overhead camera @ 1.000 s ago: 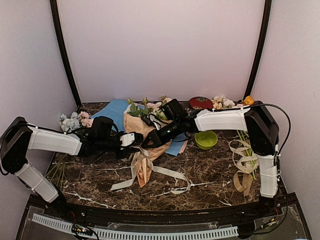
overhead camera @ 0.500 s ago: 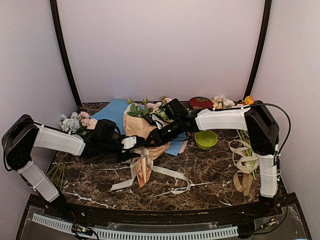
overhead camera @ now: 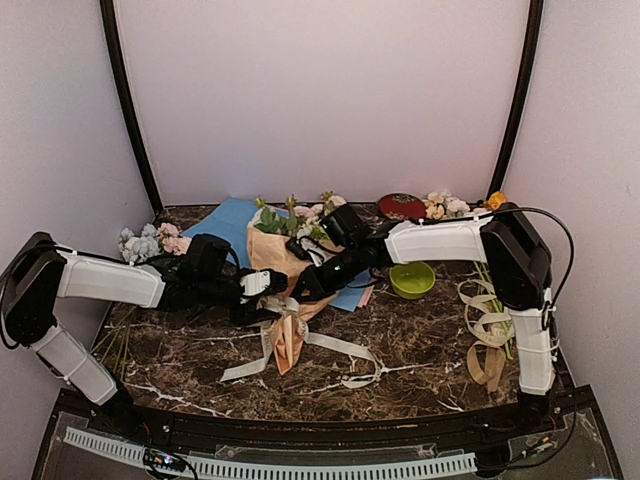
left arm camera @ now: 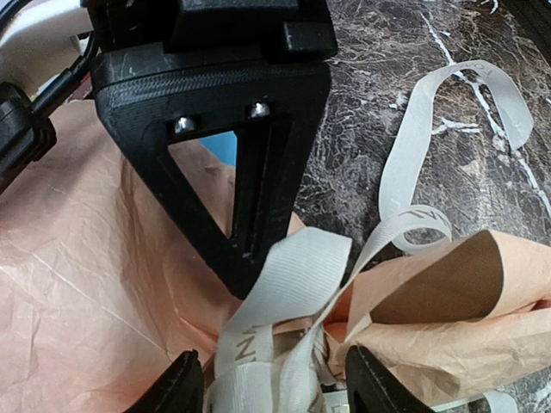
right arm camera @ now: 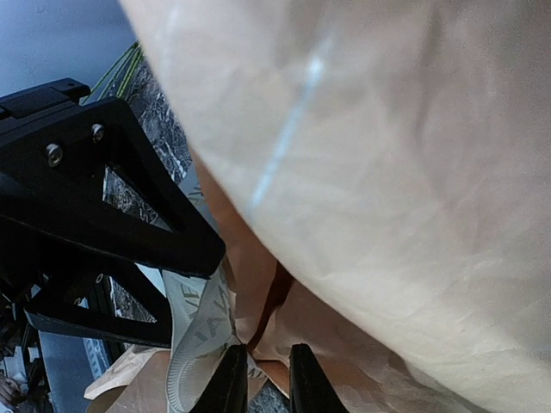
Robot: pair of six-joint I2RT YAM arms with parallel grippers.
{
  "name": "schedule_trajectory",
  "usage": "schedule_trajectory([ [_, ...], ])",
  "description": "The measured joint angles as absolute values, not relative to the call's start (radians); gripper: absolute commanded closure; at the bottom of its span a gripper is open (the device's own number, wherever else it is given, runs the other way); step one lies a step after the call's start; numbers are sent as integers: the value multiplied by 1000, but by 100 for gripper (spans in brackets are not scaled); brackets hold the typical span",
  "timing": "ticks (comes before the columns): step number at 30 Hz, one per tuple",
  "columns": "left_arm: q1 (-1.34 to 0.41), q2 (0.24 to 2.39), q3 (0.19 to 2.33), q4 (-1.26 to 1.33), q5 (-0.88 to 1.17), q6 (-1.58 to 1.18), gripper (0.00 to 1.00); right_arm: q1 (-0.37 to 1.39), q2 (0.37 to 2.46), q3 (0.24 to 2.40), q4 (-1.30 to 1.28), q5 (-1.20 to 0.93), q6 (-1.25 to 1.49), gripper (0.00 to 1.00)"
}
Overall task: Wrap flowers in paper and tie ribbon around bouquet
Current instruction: Cross the half-tied ribbon over the folded bouquet.
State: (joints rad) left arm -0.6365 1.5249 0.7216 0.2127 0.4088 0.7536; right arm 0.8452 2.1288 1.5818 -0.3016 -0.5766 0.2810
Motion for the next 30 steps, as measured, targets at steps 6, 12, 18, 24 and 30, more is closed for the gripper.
schedule_trajectory([
  [6, -601, 1519, 736, 160, 432, 756, 51, 852, 2133, 1582, -304, -606, 267, 82],
  [12, -581, 1528, 746, 165, 425, 752, 49, 859, 2148, 1585, -297, -634, 268, 82],
  [18, -581, 1555, 759, 167, 430, 750, 48, 860, 2159, 1585, -263, -668, 282, 79],
  [24, -581, 1573, 760, 167, 430, 748, 47, 860, 2172, 1585, -199, -714, 318, 79],
  [30, -582, 1580, 766, 170, 426, 747, 49, 860, 2175, 1585, -132, -757, 347, 81],
])
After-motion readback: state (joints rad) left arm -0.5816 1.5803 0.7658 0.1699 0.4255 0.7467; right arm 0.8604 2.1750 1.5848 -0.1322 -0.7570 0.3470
